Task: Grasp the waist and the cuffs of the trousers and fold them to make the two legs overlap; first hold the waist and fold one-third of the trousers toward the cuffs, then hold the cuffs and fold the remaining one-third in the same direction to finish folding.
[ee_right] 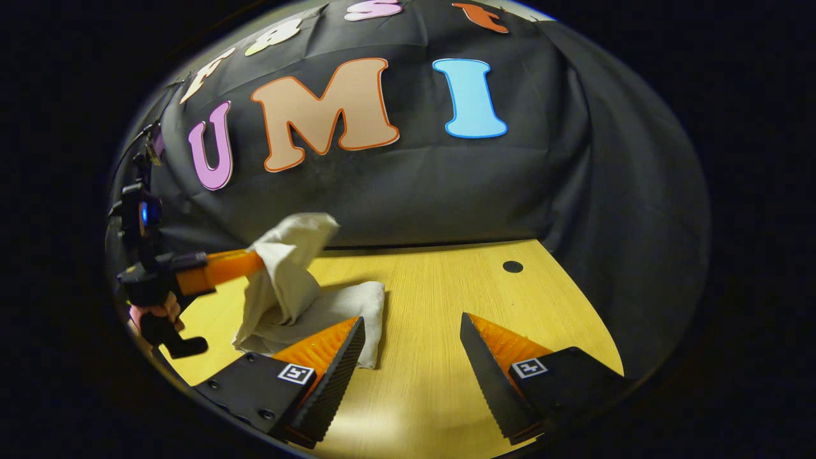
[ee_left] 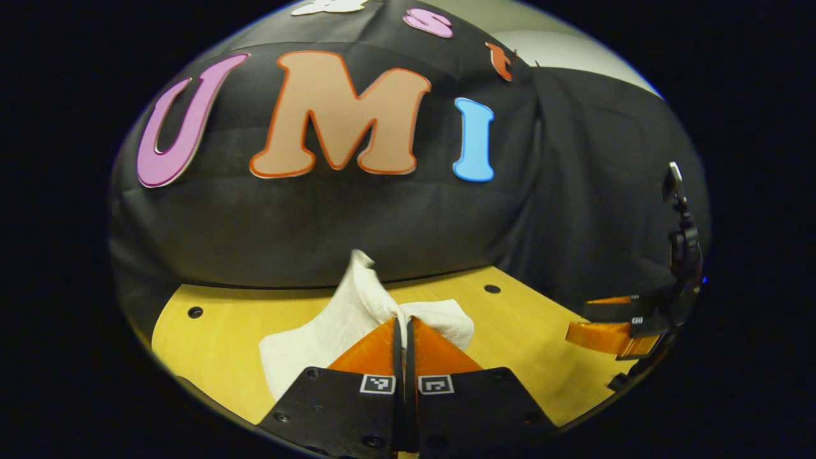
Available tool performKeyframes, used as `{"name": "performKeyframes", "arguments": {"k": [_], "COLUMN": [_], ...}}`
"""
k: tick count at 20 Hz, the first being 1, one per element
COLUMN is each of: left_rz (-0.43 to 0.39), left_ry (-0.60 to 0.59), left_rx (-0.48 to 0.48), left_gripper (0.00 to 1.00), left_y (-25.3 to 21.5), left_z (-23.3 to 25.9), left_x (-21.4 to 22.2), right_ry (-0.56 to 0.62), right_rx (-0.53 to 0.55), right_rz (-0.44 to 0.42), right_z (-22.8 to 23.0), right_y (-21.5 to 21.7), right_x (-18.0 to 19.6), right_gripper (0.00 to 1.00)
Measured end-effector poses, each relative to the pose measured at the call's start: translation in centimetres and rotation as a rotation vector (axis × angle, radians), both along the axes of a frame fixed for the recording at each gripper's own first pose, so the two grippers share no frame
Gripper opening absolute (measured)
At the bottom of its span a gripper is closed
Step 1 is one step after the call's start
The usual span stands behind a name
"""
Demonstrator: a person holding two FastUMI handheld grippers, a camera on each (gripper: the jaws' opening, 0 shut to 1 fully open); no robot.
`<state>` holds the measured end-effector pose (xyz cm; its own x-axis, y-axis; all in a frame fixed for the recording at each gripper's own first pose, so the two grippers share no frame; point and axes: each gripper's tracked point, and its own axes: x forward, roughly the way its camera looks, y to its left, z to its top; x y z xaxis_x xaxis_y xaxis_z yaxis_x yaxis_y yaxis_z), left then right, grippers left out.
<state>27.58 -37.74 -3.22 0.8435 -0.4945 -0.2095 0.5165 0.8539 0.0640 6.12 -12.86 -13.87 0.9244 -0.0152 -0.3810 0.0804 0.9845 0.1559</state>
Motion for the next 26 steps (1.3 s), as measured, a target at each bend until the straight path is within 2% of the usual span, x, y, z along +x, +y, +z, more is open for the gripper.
{"name": "performKeyframes", "arguments": {"k": [3, 6, 9, 10, 11, 12, 17, 22, 26], "left_rz": [0.005, 0.013, 0.078, 0.102, 0.125, 0.144, 0.245, 0.288, 0.284], "left_ry": [0.076, 0.146, 0.132, 0.118, 0.114, 0.116, 0.079, 0.086, 0.07], "left_rx": [0.024, -0.003, -0.004, -0.019, -0.03, -0.031, 0.007, -0.005, -0.014], "left_gripper": [0.01, 0.14, 0.95, 0.94, 0.96, 0.95, 0.95, 0.96, 0.95], "left_y": [0.1, 0.5, 2.5, 3.6, 4.8, 6.2, 13.6, 17.4, 19.1], "left_z": [-3.3, -6.1, -5.5, -4.7, -4.3, -3.8, -1.1, -0.2, 0.7], "left_x": [2.0, 2.5, 1.6, 1.4, 0.9, 0.4, -1.9, -3.7, -4.4], "right_ry": [0.008, 0.011, 0.004, 0.001, -0.008, -0.023, -0.083, -0.11, -0.117], "right_rx": [-0.007, -0.008, -0.003, 0.013, 0.024, 0.027, 0.027, 0.054, 0.024], "right_rz": [0.005, 0.015, 0.007, 0.012, 0.014, 0.02, 0.04, 0.044, 0.018], "right_z": [-0.1, 0.0, 0.3, 0.5, 0.9, 1.4, 3.7, 5.3, 5.8], "right_y": [-0.7, -0.7, -0.4, 0.2, 0.6, 1.0, 3.6, 6.4, 6.8], "right_x": [-0.4, -0.8, -0.9, -1.0, -1.0, -1.1, -1.3, -2.5, -3.2], "right_gripper": [0.96, 0.96, 0.96, 0.97, 0.92, 0.96, 0.97, 0.97, 0.96]}}
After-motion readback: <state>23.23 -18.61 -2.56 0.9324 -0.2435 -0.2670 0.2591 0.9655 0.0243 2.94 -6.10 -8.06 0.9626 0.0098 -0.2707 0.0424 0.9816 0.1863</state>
